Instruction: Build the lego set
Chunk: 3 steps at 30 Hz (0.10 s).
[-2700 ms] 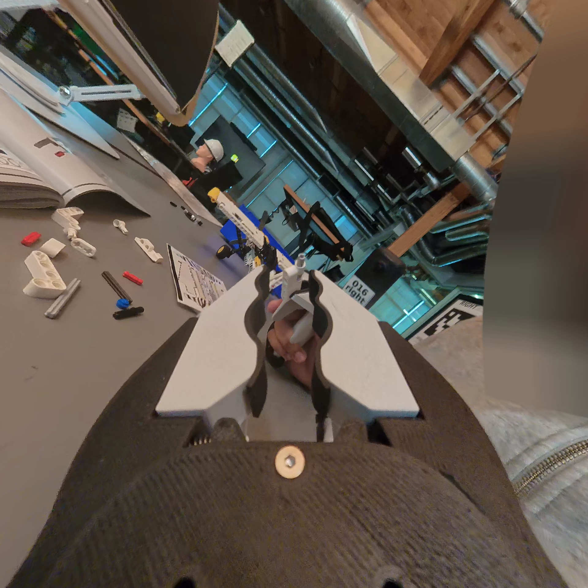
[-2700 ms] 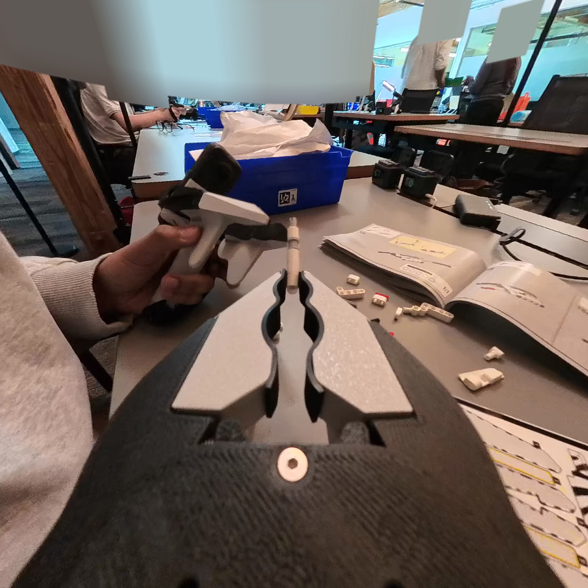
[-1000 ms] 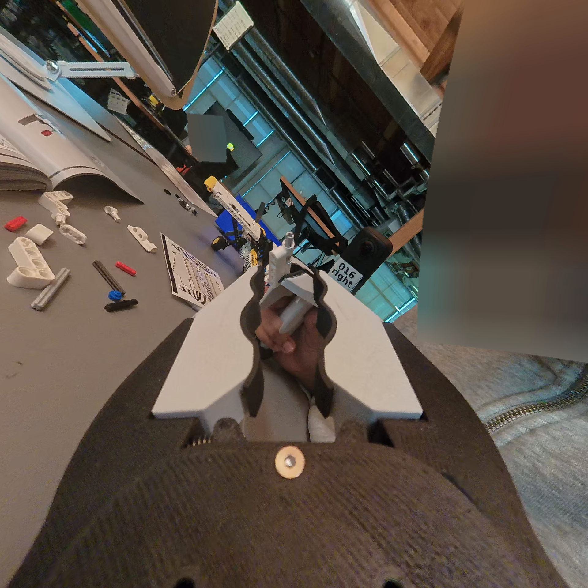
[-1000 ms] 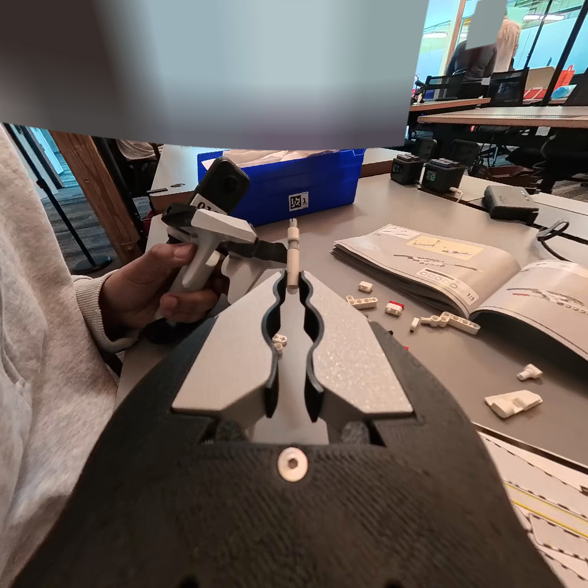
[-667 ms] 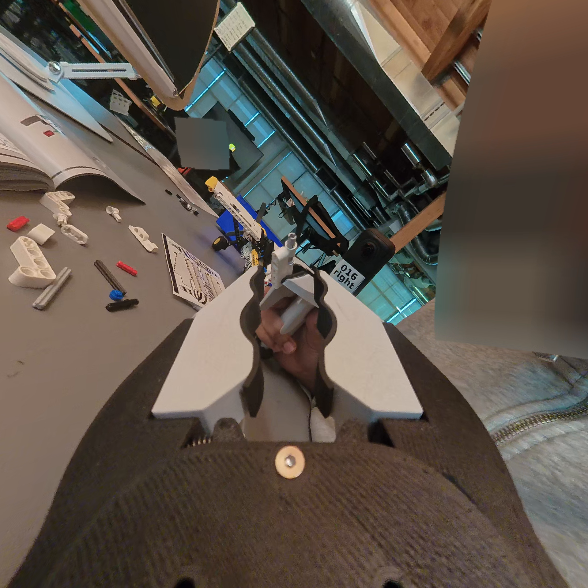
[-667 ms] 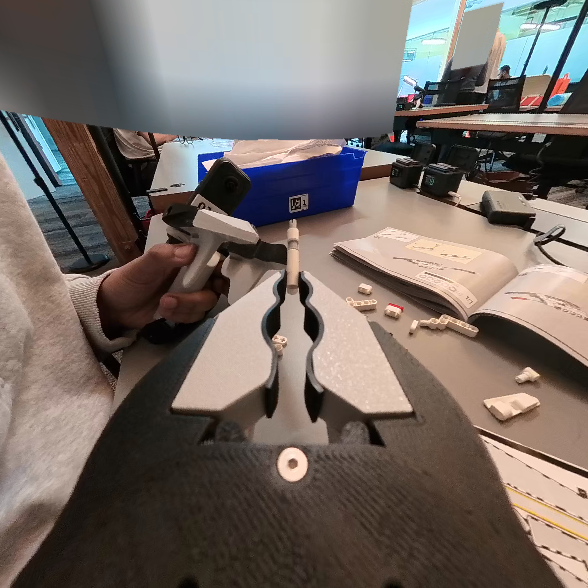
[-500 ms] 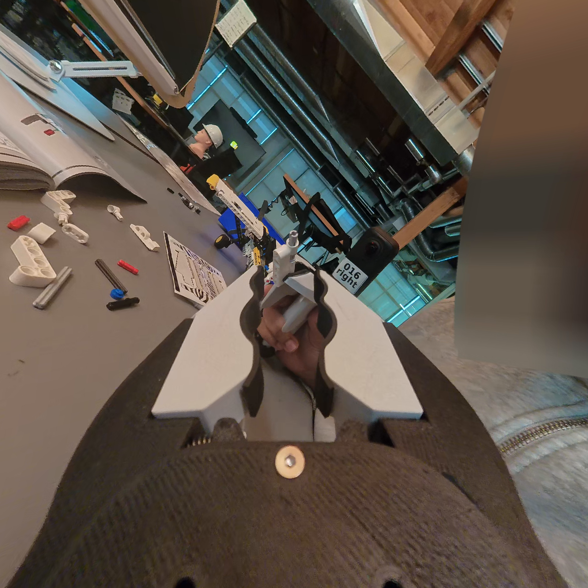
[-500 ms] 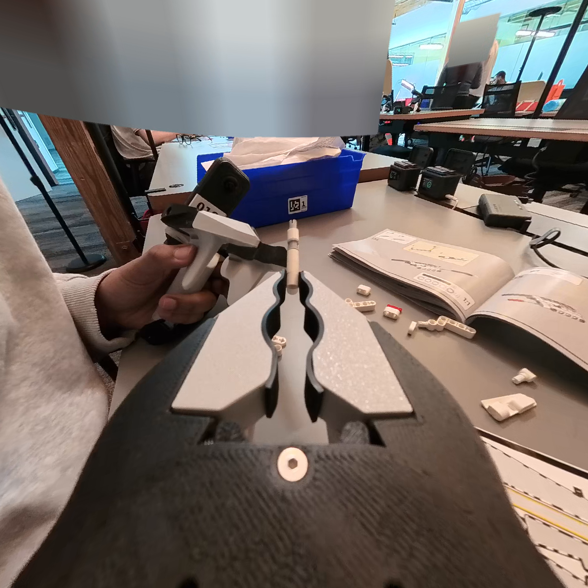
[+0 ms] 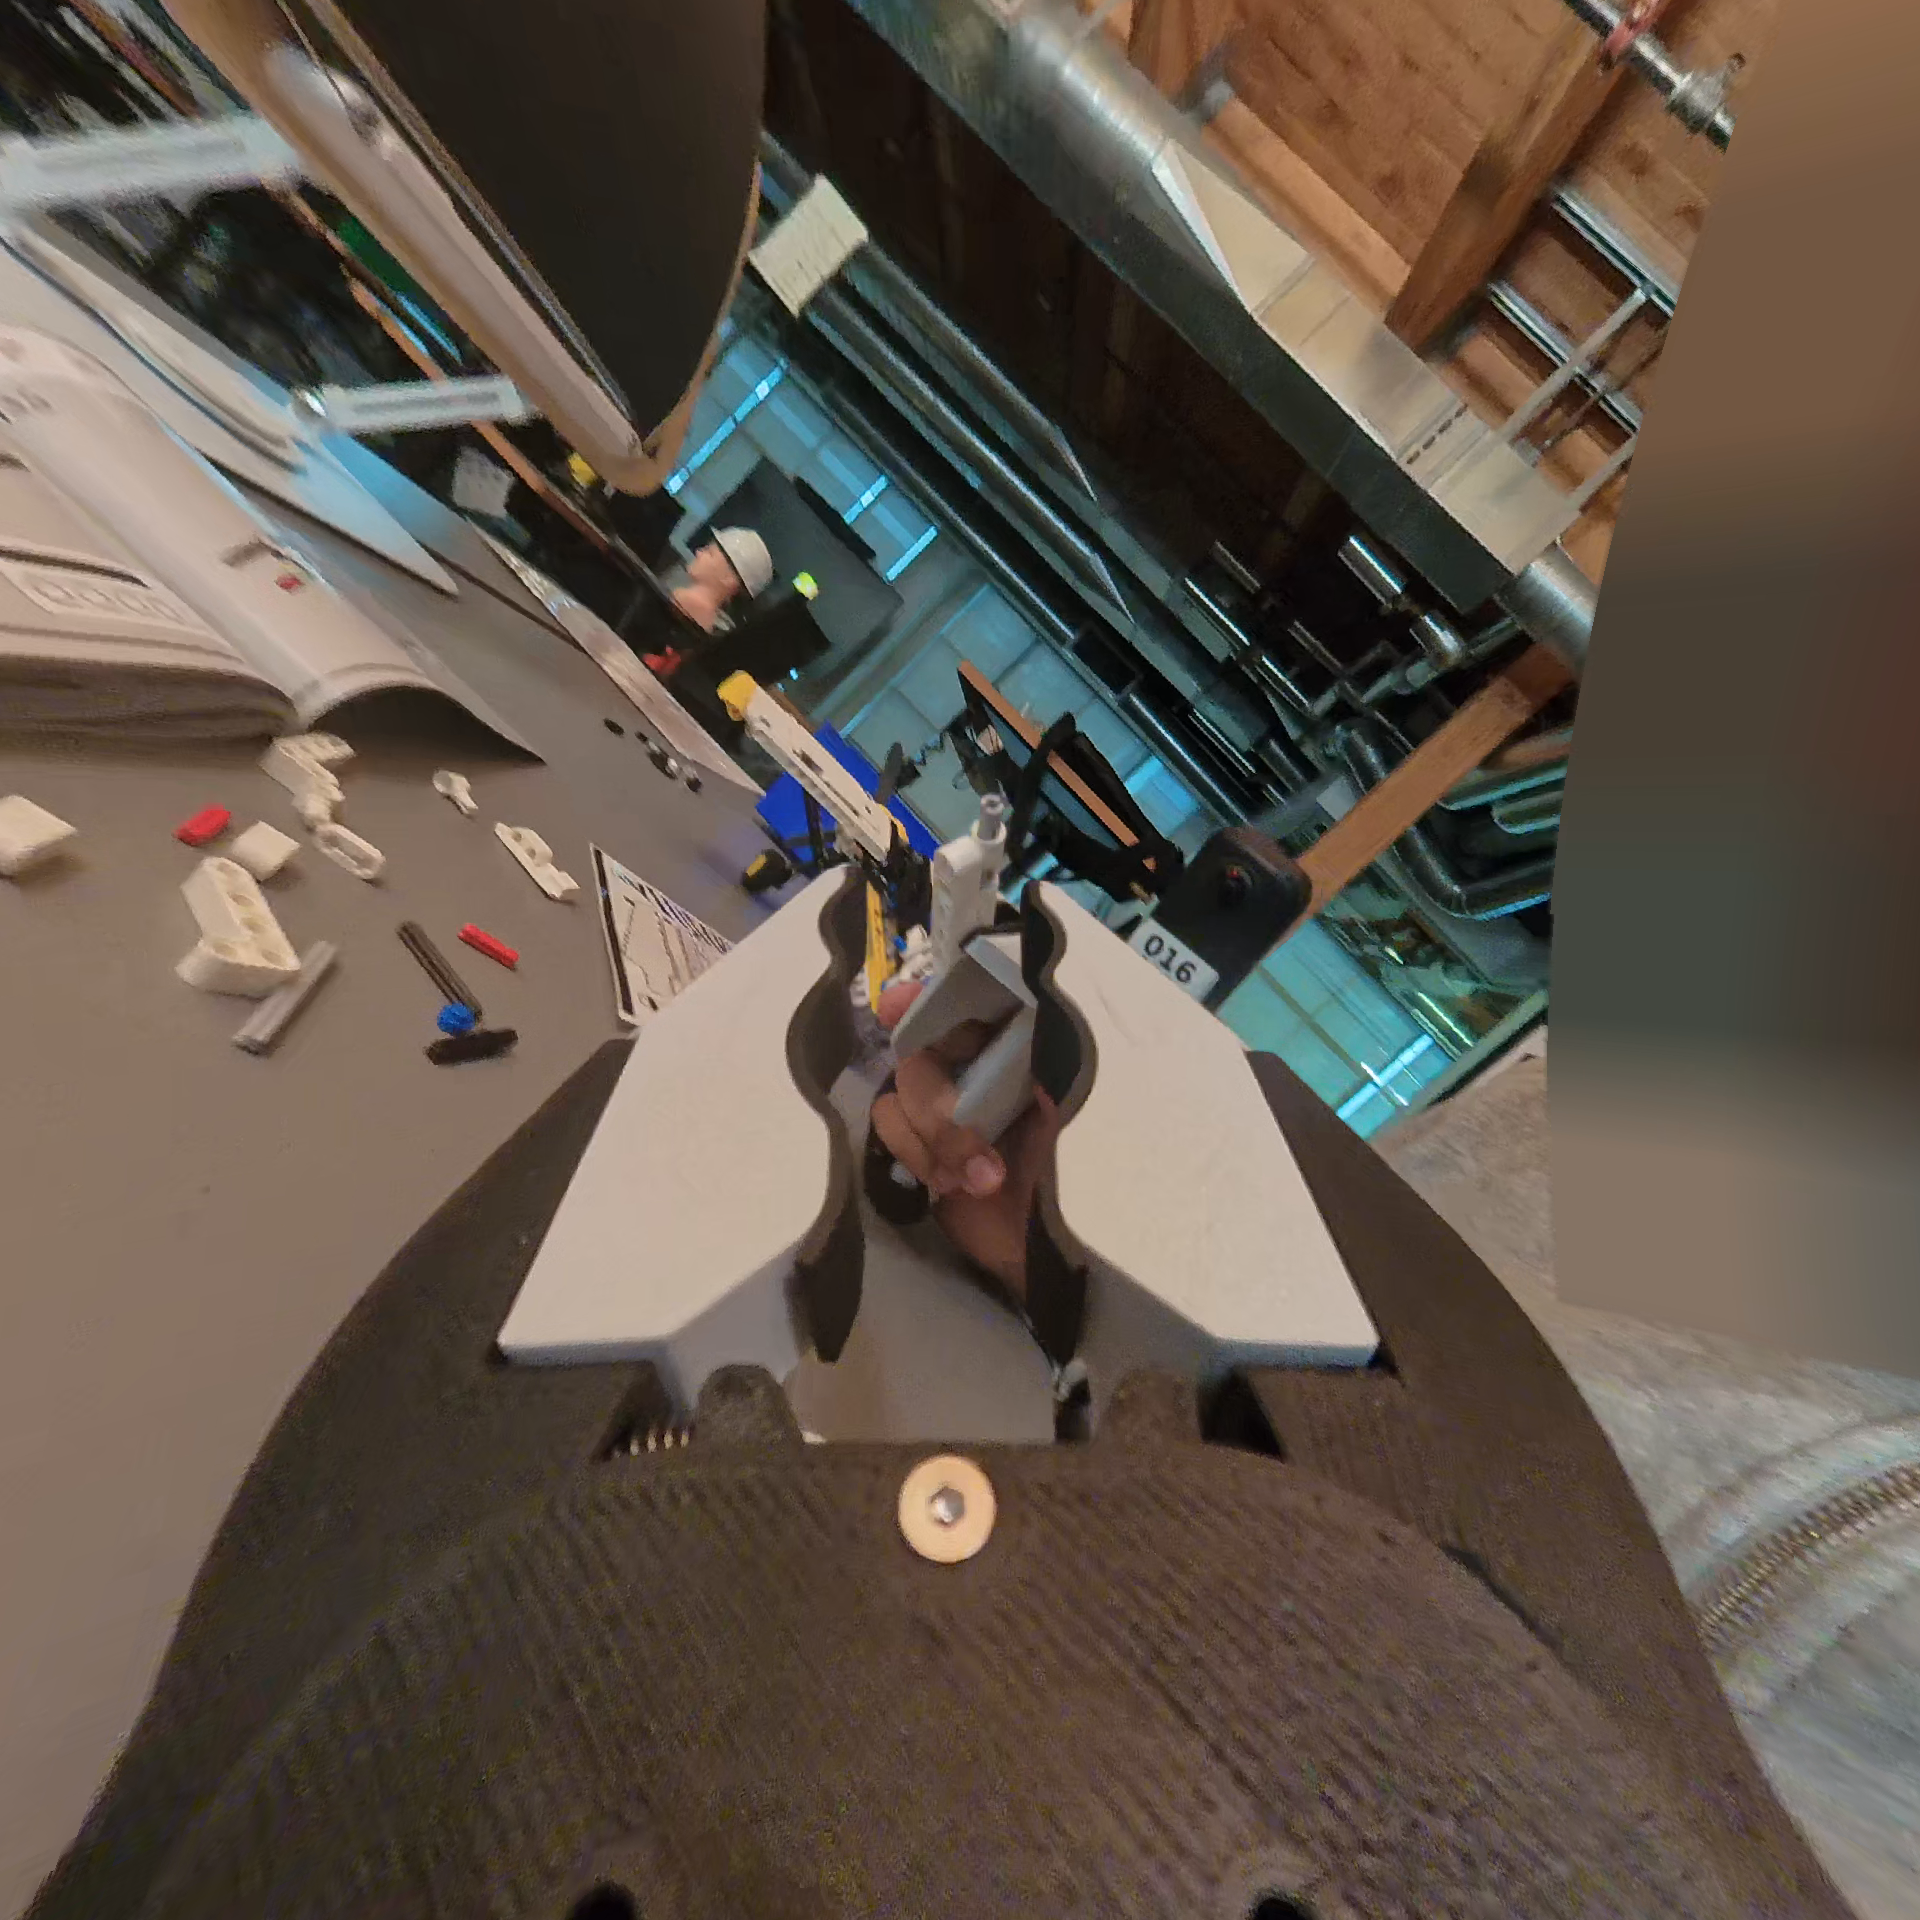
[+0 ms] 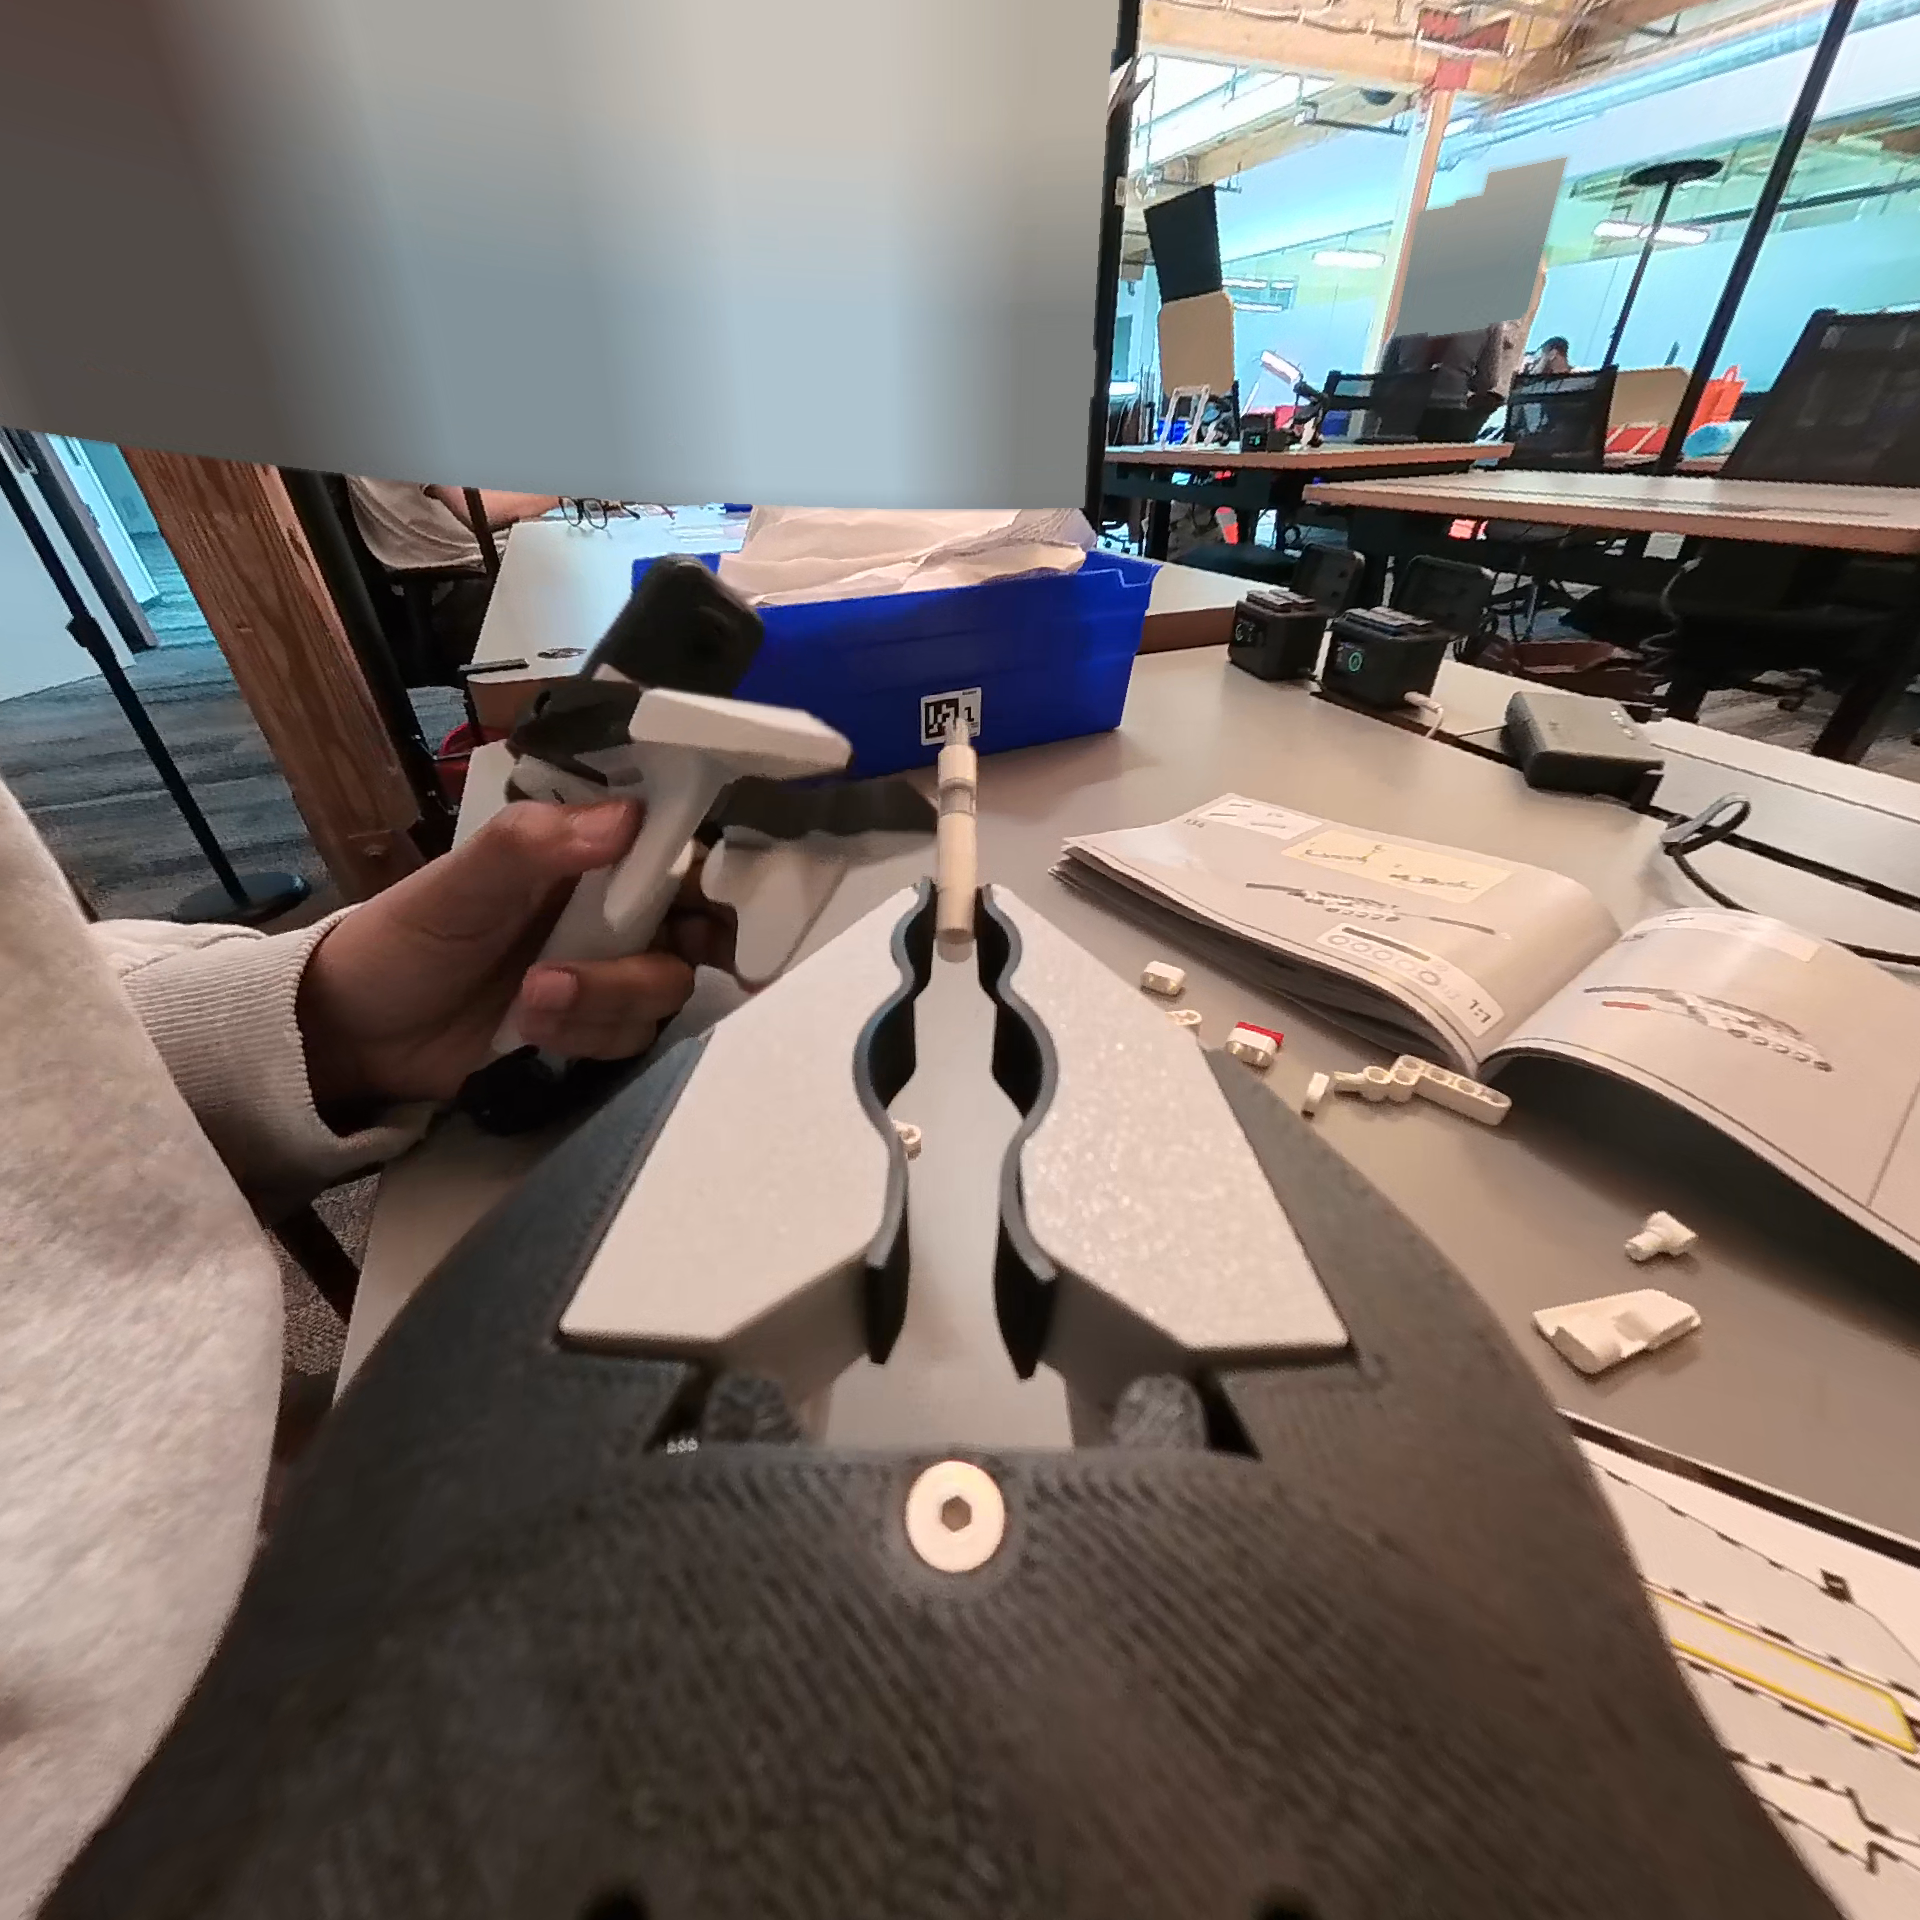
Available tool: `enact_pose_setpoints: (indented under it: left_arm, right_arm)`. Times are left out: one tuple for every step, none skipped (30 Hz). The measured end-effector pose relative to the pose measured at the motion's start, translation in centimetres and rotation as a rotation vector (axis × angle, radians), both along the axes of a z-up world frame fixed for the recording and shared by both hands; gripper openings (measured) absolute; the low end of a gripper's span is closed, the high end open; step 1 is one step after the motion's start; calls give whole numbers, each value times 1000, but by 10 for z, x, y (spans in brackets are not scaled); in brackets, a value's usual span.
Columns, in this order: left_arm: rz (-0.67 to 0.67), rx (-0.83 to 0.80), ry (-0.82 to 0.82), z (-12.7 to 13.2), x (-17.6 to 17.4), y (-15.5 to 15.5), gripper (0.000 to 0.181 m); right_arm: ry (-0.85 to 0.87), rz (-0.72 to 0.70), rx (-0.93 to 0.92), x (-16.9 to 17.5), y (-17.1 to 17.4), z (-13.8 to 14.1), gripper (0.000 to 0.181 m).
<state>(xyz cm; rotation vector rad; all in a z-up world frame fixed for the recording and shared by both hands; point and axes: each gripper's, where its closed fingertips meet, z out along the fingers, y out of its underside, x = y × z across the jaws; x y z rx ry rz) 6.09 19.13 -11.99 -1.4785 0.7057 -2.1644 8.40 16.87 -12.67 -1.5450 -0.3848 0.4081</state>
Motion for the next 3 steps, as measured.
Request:
enact_pose_setpoints:
  left_arm:
    - [26, 3, -9, 2, -3, 4, 27]
    - [47, 3, -18, 3, -5, 7, 27]
    - [59, 2, -25, 4, -7, 9, 27]
  right_arm:
    - [-1, -1, 3, 0, 0, 0, 6]
    - [-3, -2, 7, 0, -1, 1, 6]
    - [-5, -5, 15, 0, -2, 1, 6]
